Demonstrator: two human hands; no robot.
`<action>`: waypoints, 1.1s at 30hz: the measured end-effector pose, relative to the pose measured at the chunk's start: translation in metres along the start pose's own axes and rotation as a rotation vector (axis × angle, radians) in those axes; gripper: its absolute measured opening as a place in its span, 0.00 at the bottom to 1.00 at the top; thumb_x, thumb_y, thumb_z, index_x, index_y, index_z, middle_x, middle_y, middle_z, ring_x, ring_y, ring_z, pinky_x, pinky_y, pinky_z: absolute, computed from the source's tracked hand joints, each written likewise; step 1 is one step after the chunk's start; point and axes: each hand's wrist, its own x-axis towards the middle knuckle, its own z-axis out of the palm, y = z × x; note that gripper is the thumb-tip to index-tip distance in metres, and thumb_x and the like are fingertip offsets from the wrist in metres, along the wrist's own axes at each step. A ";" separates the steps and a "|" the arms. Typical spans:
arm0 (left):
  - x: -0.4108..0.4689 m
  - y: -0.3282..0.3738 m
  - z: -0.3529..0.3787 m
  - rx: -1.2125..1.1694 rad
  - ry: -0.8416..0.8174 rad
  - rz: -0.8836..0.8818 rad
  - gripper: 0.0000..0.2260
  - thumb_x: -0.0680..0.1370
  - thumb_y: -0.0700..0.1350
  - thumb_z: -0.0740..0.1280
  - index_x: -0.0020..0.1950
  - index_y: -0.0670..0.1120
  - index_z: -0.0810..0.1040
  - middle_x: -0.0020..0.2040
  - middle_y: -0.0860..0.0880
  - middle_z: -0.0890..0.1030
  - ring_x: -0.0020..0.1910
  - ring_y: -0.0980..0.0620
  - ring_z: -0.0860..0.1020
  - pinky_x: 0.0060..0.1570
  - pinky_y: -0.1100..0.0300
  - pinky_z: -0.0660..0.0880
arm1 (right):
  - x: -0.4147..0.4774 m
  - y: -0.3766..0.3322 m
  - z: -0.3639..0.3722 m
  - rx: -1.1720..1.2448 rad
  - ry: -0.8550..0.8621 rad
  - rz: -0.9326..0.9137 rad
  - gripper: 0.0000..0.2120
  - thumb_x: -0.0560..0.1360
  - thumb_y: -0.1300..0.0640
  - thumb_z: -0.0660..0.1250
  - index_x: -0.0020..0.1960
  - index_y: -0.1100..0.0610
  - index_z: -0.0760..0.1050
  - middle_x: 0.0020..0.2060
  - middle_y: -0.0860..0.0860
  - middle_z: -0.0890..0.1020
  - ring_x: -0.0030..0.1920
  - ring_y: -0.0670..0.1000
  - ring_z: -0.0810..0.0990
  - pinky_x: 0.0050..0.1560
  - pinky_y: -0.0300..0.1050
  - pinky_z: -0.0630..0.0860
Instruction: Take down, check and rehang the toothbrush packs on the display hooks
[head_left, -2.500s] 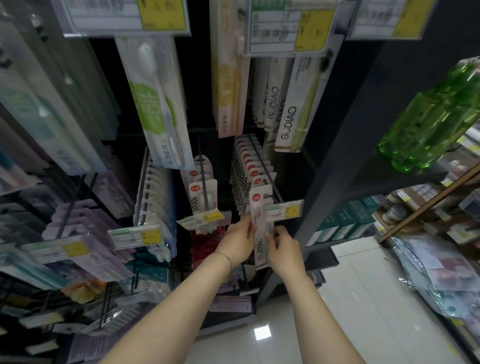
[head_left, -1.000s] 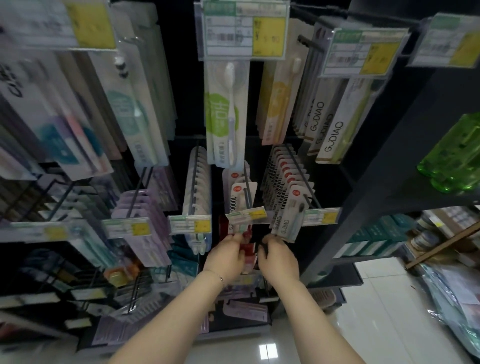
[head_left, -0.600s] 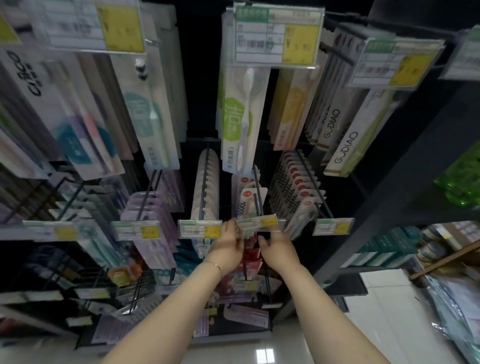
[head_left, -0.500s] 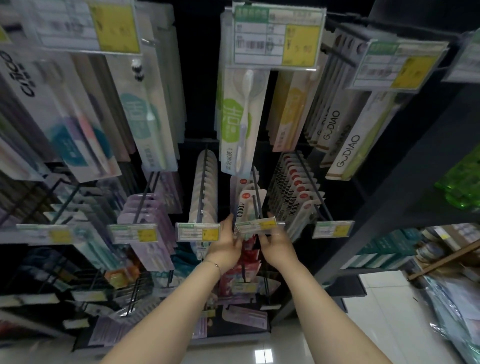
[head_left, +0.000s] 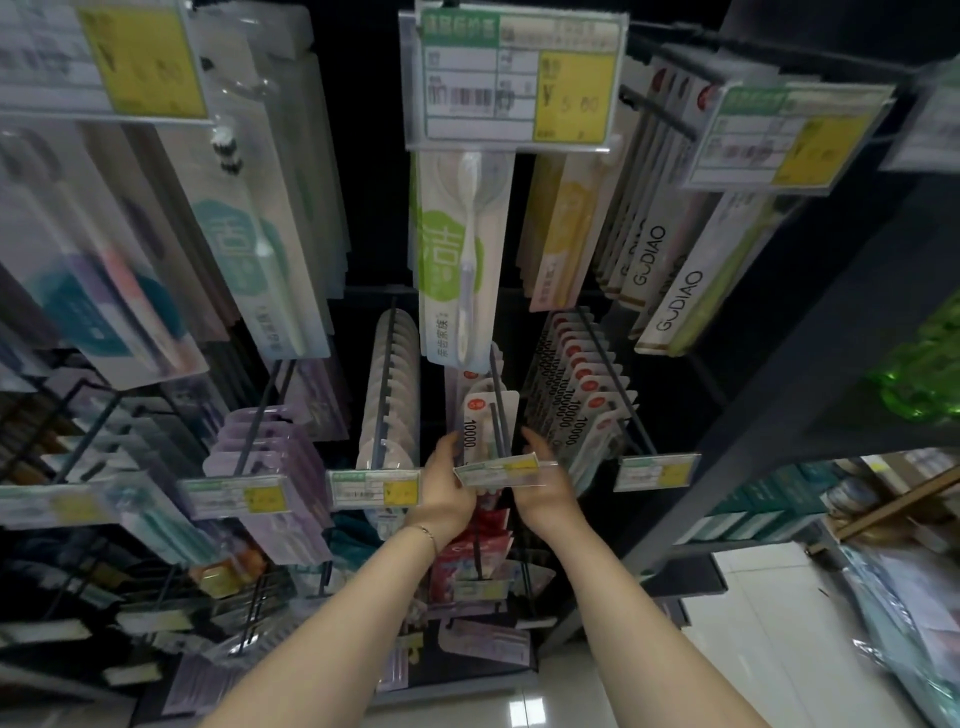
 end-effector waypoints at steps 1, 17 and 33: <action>-0.001 -0.002 0.002 -0.002 0.002 -0.016 0.24 0.78 0.42 0.66 0.73 0.45 0.63 0.61 0.46 0.77 0.58 0.50 0.77 0.58 0.59 0.73 | -0.001 0.005 0.001 0.004 0.023 0.012 0.28 0.75 0.61 0.66 0.73 0.52 0.64 0.62 0.48 0.74 0.63 0.49 0.74 0.64 0.44 0.72; 0.000 0.028 0.082 0.180 -0.286 -0.001 0.16 0.81 0.47 0.60 0.69 0.51 0.67 0.63 0.49 0.74 0.59 0.46 0.75 0.61 0.53 0.73 | -0.023 0.042 -0.067 -0.036 0.343 0.177 0.19 0.80 0.57 0.60 0.70 0.60 0.69 0.66 0.56 0.75 0.67 0.57 0.72 0.66 0.45 0.68; 0.006 0.052 0.098 0.109 -0.149 0.006 0.12 0.82 0.50 0.58 0.57 0.43 0.73 0.51 0.41 0.79 0.51 0.42 0.77 0.52 0.54 0.73 | -0.033 0.028 -0.076 0.083 0.297 0.140 0.17 0.80 0.60 0.61 0.68 0.60 0.70 0.60 0.56 0.78 0.61 0.54 0.77 0.60 0.44 0.73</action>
